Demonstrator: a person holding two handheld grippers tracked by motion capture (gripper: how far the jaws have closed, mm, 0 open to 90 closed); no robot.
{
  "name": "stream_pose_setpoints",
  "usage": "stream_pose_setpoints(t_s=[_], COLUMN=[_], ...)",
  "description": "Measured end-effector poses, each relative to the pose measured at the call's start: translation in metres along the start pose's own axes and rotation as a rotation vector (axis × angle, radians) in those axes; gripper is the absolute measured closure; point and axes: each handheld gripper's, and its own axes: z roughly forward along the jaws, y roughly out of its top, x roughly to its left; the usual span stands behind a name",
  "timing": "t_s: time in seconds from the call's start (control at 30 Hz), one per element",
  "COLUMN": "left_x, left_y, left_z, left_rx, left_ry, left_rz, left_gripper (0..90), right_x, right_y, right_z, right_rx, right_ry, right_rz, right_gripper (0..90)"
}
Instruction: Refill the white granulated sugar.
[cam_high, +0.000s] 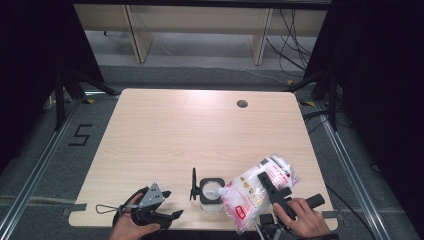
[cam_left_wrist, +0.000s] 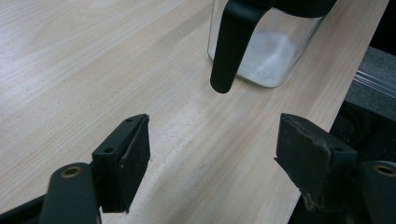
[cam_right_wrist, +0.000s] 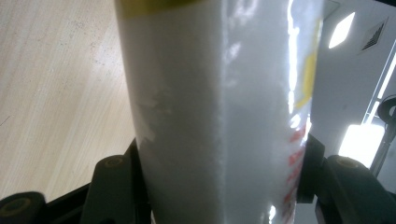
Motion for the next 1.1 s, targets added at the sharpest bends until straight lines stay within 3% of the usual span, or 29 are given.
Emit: stream_pose_setpoints(t_s=[0.5, 0.77, 1.1], left_x=[0.0011, 0.0001, 0.0], left_y=[0.0002, 0.0, 0.0001], left_z=[-0.0011, -0.0004, -0.0003], left_rx=[0.009, 0.0, 0.001], left_ry=[0.002, 0.0, 0.002], left_rz=[0.015, 0.003, 0.003], left_gripper=[25.7, 25.7, 25.7], right_x=[0.0001, 0.0016, 0.0015], right_y=[0.0008, 0.0015, 0.0018], right_z=[-0.0005, -0.0024, -0.0026], right_rx=[0.006, 0.02, 0.023], right_ry=[0.002, 0.002, 0.003], right_rz=[-0.018, 0.007, -0.001], right_gripper=[44.3, 44.4, 44.4])
